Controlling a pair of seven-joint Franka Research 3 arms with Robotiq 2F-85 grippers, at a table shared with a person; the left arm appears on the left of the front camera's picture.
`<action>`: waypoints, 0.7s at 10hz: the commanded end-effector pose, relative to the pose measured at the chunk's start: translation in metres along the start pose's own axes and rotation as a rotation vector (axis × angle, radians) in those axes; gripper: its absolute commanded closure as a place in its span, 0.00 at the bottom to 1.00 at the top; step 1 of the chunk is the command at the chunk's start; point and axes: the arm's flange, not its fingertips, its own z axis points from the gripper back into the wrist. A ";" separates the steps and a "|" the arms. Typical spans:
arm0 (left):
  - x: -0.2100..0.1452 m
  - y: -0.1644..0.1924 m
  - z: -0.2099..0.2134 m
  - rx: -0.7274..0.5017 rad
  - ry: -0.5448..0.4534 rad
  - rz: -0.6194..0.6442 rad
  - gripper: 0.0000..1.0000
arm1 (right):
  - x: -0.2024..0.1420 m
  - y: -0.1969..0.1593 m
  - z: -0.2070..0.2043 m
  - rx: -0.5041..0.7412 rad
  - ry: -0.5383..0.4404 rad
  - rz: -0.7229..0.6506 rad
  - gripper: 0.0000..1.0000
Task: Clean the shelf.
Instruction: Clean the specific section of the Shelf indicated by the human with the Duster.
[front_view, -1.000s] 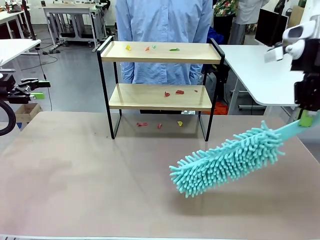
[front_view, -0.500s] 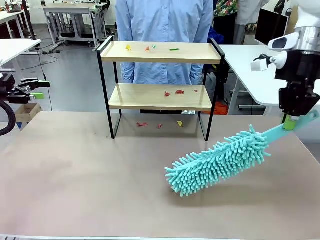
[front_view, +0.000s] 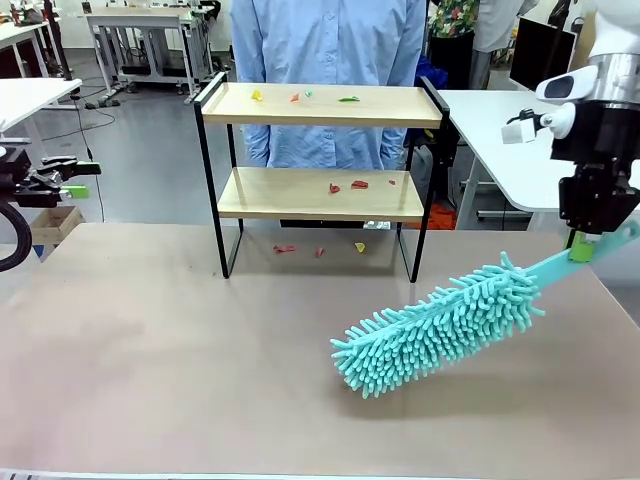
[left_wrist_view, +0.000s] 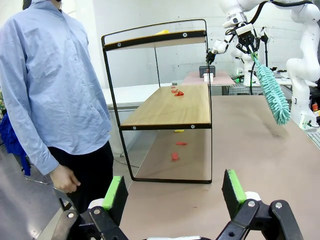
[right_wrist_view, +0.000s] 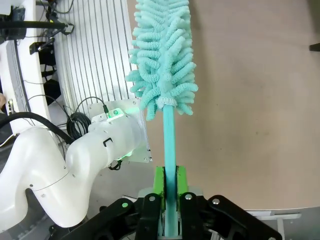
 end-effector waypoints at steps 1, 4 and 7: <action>0.003 0.000 -0.001 -0.001 0.001 -0.011 0.00 | -0.003 0.003 0.003 -0.003 0.001 0.001 0.88; 0.003 0.000 -0.001 -0.001 0.001 -0.011 0.00 | -0.003 0.003 0.003 -0.003 0.001 0.001 0.88; 0.003 0.000 -0.001 -0.001 0.001 -0.011 0.00 | -0.003 0.003 0.003 -0.003 0.001 0.001 0.88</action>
